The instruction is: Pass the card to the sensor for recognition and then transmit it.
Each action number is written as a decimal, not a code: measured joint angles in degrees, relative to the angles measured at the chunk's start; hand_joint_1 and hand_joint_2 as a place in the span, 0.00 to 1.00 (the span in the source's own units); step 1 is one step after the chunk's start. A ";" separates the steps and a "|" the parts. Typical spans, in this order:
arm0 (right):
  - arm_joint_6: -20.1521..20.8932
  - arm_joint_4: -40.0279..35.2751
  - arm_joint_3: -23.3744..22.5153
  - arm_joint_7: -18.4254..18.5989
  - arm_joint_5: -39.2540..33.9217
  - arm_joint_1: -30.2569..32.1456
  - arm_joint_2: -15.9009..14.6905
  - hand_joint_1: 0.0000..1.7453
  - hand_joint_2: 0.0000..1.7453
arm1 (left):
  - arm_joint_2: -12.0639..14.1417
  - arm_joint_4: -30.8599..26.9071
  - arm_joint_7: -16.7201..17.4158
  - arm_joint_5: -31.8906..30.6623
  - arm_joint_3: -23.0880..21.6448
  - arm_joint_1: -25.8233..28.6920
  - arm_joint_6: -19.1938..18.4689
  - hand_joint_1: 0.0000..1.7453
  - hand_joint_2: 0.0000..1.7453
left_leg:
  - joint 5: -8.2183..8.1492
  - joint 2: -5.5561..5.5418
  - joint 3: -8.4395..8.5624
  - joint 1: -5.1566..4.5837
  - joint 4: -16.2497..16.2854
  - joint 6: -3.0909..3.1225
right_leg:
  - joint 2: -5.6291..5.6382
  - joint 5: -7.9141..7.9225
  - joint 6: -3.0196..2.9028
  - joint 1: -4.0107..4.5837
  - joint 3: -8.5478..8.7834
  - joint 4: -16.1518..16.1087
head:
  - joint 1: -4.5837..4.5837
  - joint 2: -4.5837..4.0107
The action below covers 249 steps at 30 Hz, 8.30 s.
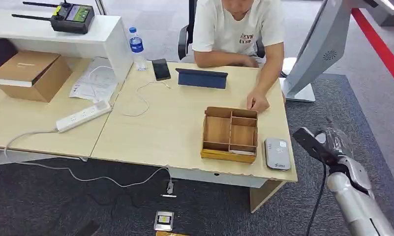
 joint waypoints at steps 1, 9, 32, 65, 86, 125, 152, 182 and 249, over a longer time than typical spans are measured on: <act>-0.04 0.48 0.04 -0.11 -0.15 0.05 0.04 1.00 1.00 | 0.02 0.00 0.02 -0.02 0.00 0.03 0.00 0.00 0.00 | 0.00 0.00 0.00 0.00 0.00 0.00 | 0.00 0.00 0.00 0.00 0.00 0.00 | 0.00 -0.02; 0.00 2.77 0.28 -0.98 -0.09 0.07 0.94 1.00 1.00 | -0.04 0.00 -0.07 -0.50 0.00 0.09 0.28 0.00 0.00 | 0.00 0.00 -0.01 0.00 0.00 0.00 | 0.00 0.00 0.00 0.01 0.00 0.00 | 0.00 -0.02; 1.14 2.93 2.19 0.02 1.73 0.08 5.88 1.00 1.00 | -0.11 0.00 -0.70 -1.55 0.00 0.21 0.28 0.00 0.00 | 0.00 0.01 0.00 0.01 0.00 0.00 | 0.00 0.00 -0.01 0.01 0.00 0.01 | 0.00 0.00; 1.90 4.26 3.32 -0.94 -3.17 3.13 7.39 1.00 1.00 | -0.22 0.00 -0.52 -2.27 0.00 0.33 0.66 0.00 0.00 | 0.00 0.02 0.11 0.01 0.00 0.00 | 0.01 0.00 -0.01 0.01 0.07 0.00 | 0.00 -0.02; 3.71 -1.22 2.60 -1.90 -4.22 0.68 7.56 1.00 1.00 | -0.28 0.00 -0.98 -3.34 0.00 0.33 0.50 0.00 0.00 | 0.01 0.00 0.02 0.00 0.00 -0.01 | 0.01 0.02 0.00 0.01 0.05 0.03 | 0.00 0.00; 11.23 8.81 8.02 0.17 5.86 -30.37 19.80 0.00 0.00 | -0.46 -0.02 -0.79 -8.17 -0.55 -1.62 -1.27 0.00 0.00 | 0.05 0.04 -0.02 0.05 0.01 -0.05 | 0.02 0.02 0.00 0.04 -0.06 0.09 | 0.00 0.00; 26.33 9.20 5.92 -3.80 -18.18 -30.11 20.28 0.00 1.00 | -0.46 0.00 -1.20 -5.35 -0.44 -0.45 0.46 0.00 0.00 | 0.05 0.05 0.03 0.05 0.02 -0.05 | 0.03 0.03 -0.01 0.05 -0.07 0.09 | 0.00 0.00; 21.36 -33.57 4.83 7.63 -20.16 9.04 8.02 0.00 1.00 | -0.44 0.00 -1.44 -7.06 0.02 0.55 1.38 0.00 0.00 | -0.02 0.03 0.07 0.17 0.01 -0.06 | 0.04 -0.01 -0.04 0.10 0.02 0.00 | 0.00 0.00; 1.38 -20.74 11.28 5.86 8.85 12.89 13.68 0.00 1.00 | -1.27 0.00 -1.18 -12.28 0.00 -0.70 1.81 0.00 0.00 | -0.02 0.02 0.04 0.17 -0.02 -0.07 | 0.04 -0.04 -0.07 0.10 0.01 0.01 | 0.00 0.00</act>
